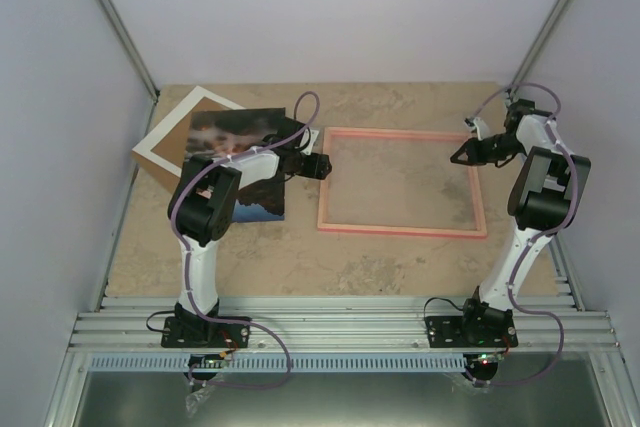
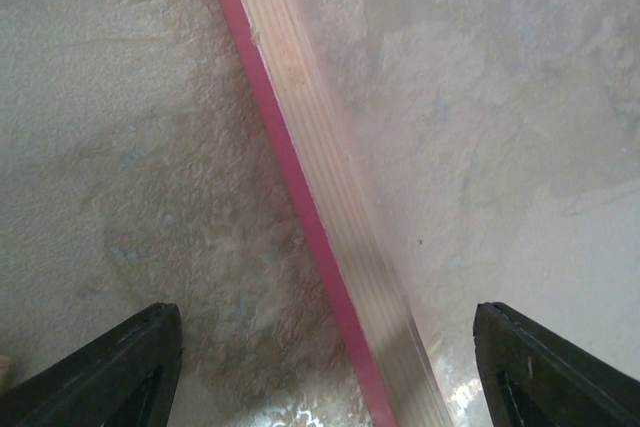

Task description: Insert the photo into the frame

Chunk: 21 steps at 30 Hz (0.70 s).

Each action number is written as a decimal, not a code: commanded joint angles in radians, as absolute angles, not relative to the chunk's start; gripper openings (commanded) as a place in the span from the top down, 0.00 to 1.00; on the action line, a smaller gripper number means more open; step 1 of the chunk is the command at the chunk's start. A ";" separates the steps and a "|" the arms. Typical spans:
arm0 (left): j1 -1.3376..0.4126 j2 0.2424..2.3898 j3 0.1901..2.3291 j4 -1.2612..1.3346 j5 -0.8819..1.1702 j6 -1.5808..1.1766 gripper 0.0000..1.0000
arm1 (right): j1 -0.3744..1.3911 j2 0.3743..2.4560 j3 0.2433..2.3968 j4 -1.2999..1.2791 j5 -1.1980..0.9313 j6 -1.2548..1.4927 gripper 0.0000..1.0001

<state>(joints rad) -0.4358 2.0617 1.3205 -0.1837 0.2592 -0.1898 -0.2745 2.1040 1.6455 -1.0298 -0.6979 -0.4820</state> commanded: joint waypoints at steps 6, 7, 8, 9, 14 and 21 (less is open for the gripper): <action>-0.439 2.121 1.308 -0.282 0.201 -0.189 0.16 | -0.285 2.066 1.634 -1.001 -0.678 -0.473 0.99; -0.439 2.121 1.308 -0.282 0.199 -0.188 0.16 | -0.285 2.065 1.631 -0.999 -0.675 -0.473 0.99; -0.439 2.121 1.308 -0.283 0.195 -0.189 0.16 | -0.285 2.063 1.630 -0.995 -0.668 -0.471 1.00; -0.438 2.121 1.308 -0.284 0.194 -0.189 0.16 | -0.285 2.059 1.628 -0.993 -0.666 -0.473 1.00; -0.439 2.127 1.312 -0.285 0.190 -0.191 0.17 | -0.285 2.054 1.620 -0.991 -0.663 -0.472 1.00; -0.441 2.131 1.318 -0.290 0.188 -0.188 0.18 | -0.285 2.056 1.612 -0.982 -0.685 -0.453 0.99</action>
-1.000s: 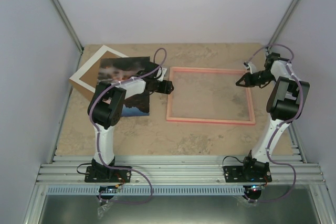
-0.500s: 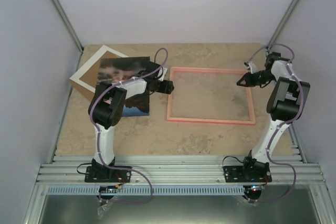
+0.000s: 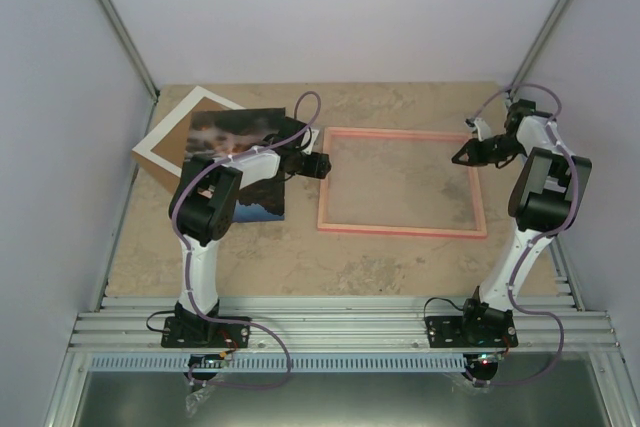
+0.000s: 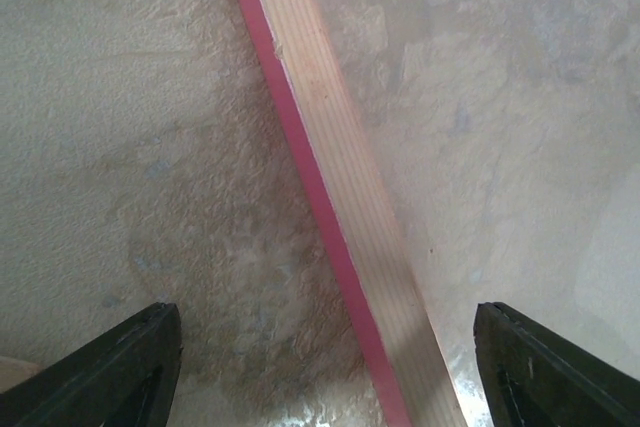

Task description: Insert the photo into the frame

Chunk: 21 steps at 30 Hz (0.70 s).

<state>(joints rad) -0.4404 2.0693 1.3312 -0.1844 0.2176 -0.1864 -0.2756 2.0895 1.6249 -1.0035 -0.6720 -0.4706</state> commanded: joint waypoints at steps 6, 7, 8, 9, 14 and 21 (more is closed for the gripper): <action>-0.457 2.142 1.334 -0.313 0.147 -0.163 0.20 | -0.284 2.044 1.578 -0.965 -0.707 -0.439 0.99; -0.461 2.144 1.337 -0.317 0.139 -0.160 0.20 | -0.284 2.043 1.574 -0.963 -0.708 -0.438 0.99; -0.464 2.144 1.338 -0.320 0.129 -0.158 0.20 | -0.284 2.041 1.568 -0.961 -0.709 -0.437 0.99; -0.466 2.144 1.337 -0.321 0.122 -0.155 0.22 | -0.282 2.040 1.563 -0.959 -0.709 -0.437 0.99; -0.468 2.144 1.337 -0.331 0.084 -0.152 0.29 | -0.282 2.032 1.545 -0.942 -0.711 -0.426 0.99; -0.474 2.160 1.353 -0.364 0.071 -0.134 0.21 | -0.282 2.026 1.541 -0.927 -0.695 -0.416 0.99</action>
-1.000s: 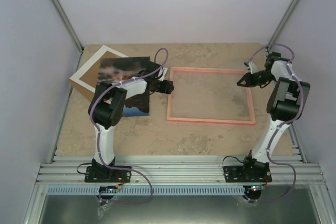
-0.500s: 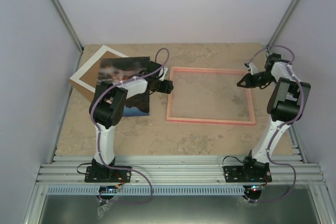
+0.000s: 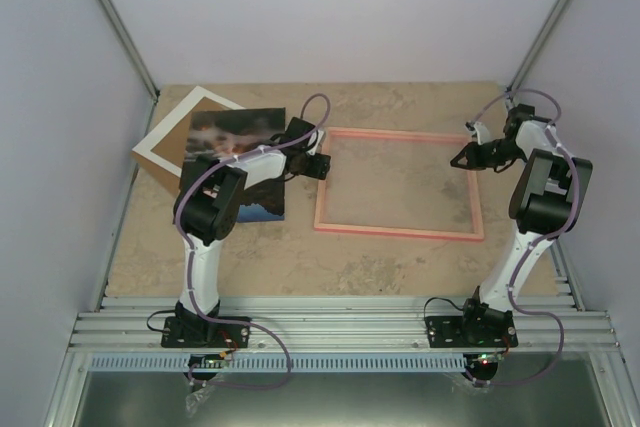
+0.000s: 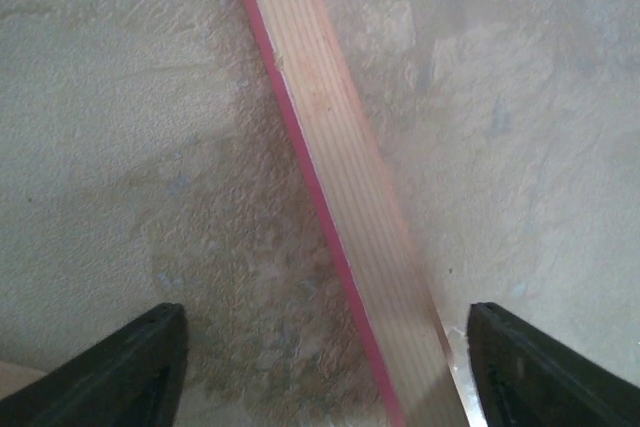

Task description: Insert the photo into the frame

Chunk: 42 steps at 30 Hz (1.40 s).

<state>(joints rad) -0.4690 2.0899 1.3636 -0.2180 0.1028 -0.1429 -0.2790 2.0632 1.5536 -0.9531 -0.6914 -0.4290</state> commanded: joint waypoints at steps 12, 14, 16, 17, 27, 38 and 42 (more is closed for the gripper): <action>-0.474 1.981 1.222 -0.305 0.228 -0.054 0.06 | -0.282 2.013 1.511 -0.899 -0.673 -0.395 1.00; -0.474 1.960 1.204 -0.315 0.227 -0.034 0.06 | -0.282 2.011 1.505 -0.895 -0.673 -0.390 0.99; -0.473 1.953 1.190 -0.331 0.221 -0.017 0.06 | -0.282 2.009 1.500 -0.891 -0.673 -0.387 1.00; -0.474 1.953 1.186 -0.341 0.218 -0.009 0.06 | -0.282 2.009 1.498 -0.887 -0.674 -0.385 1.00; -0.497 1.990 1.161 -0.372 0.125 0.066 0.06 | -0.283 2.008 1.495 -0.879 -0.668 -0.377 0.99; -0.502 2.028 1.161 -0.387 -0.018 0.100 0.07 | -0.282 1.999 1.472 -0.863 -0.668 -0.366 0.99; -0.502 1.998 1.154 -0.375 0.058 0.106 0.05 | -0.283 1.995 1.463 -0.858 -0.669 -0.363 0.99</action>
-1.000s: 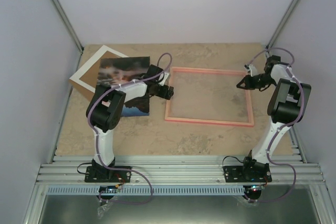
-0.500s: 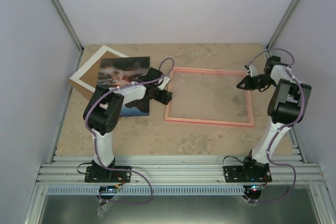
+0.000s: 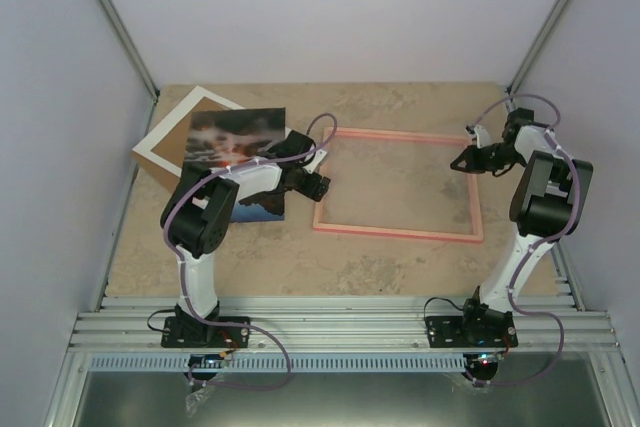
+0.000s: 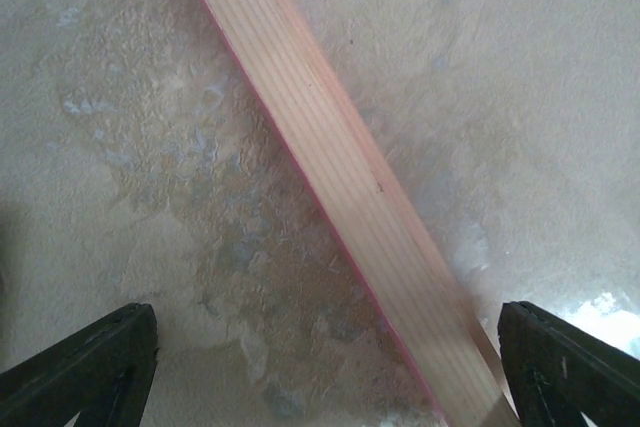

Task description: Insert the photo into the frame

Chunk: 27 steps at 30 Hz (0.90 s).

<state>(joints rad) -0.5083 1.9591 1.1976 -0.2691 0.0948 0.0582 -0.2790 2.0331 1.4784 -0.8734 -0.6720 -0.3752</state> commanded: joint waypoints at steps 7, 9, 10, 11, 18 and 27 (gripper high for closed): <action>-0.515 1.908 1.148 -0.376 0.239 0.115 0.04 | -0.282 1.984 1.448 -0.847 -0.668 -0.361 0.99; -0.524 1.911 1.145 -0.396 0.224 0.134 0.04 | -0.282 1.985 1.447 -0.846 -0.670 -0.359 0.99; -0.529 1.911 1.139 -0.400 0.212 0.142 0.04 | -0.282 1.986 1.448 -0.846 -0.670 -0.358 0.99; -0.534 1.912 1.134 -0.401 0.199 0.151 0.04 | -0.282 1.986 1.447 -0.845 -0.669 -0.357 0.99; -0.542 1.967 1.135 -0.420 0.092 0.122 0.07 | -0.282 1.990 1.443 -0.837 -0.665 -0.349 0.99; -0.542 1.971 1.133 -0.415 0.080 0.107 0.08 | -0.282 1.984 1.443 -0.828 -0.642 -0.337 0.86</action>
